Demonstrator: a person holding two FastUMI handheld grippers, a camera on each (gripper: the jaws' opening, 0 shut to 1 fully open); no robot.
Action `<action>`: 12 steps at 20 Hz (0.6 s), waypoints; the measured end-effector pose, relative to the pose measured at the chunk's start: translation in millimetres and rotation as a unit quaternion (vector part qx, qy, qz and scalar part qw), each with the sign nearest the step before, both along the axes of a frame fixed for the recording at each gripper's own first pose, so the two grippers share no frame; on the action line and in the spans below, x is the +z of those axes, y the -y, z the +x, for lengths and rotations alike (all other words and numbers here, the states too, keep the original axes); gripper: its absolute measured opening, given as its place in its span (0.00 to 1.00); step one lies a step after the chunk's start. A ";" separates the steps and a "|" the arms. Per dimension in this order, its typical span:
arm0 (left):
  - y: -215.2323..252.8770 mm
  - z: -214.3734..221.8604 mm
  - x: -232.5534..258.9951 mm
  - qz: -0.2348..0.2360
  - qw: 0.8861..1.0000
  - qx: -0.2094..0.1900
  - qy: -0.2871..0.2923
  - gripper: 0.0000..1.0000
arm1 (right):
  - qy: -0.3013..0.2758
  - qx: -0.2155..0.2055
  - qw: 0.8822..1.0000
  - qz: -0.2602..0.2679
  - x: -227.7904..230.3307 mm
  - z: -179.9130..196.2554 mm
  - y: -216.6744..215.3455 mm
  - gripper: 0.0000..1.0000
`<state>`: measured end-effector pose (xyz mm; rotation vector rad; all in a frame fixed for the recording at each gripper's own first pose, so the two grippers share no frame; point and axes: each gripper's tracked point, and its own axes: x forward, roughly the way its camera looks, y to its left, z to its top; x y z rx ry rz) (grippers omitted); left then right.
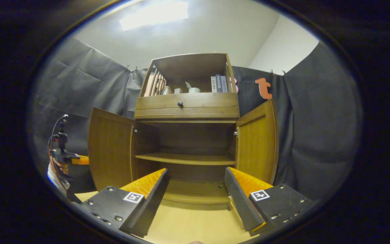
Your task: Open the right door of the double-door shoe cabinet with the right hand, and open the left door with the left hand.
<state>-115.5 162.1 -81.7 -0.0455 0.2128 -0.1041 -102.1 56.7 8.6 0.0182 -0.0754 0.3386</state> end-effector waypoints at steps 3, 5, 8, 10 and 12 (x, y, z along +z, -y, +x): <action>-7.7 -10.4 0.9 0.031 0.999 0.039 0.000 0.31 | -0.001 0.004 1.000 -0.006 -0.3 -2.0 -2.5 0.96; -10.9 -16.7 -0.7 0.028 0.997 0.065 -0.011 0.46 | -0.001 0.004 1.000 -0.008 -0.2 -1.2 -1.5 0.99; -7.2 -28.5 3.6 0.029 0.996 0.081 -0.010 0.64 | -0.004 0.004 1.000 -0.008 -4.1 -0.6 3.8 0.99; -18.8 -32.6 14.8 0.030 0.993 0.115 0.005 0.75 | -0.011 0.003 1.000 -0.005 -9.5 4.4 -0.3 0.99; -24.7 -37.1 23.4 0.021 0.990 0.140 0.010 0.82 | -0.019 0.002 1.000 -0.006 -15.3 5.6 1.3 0.96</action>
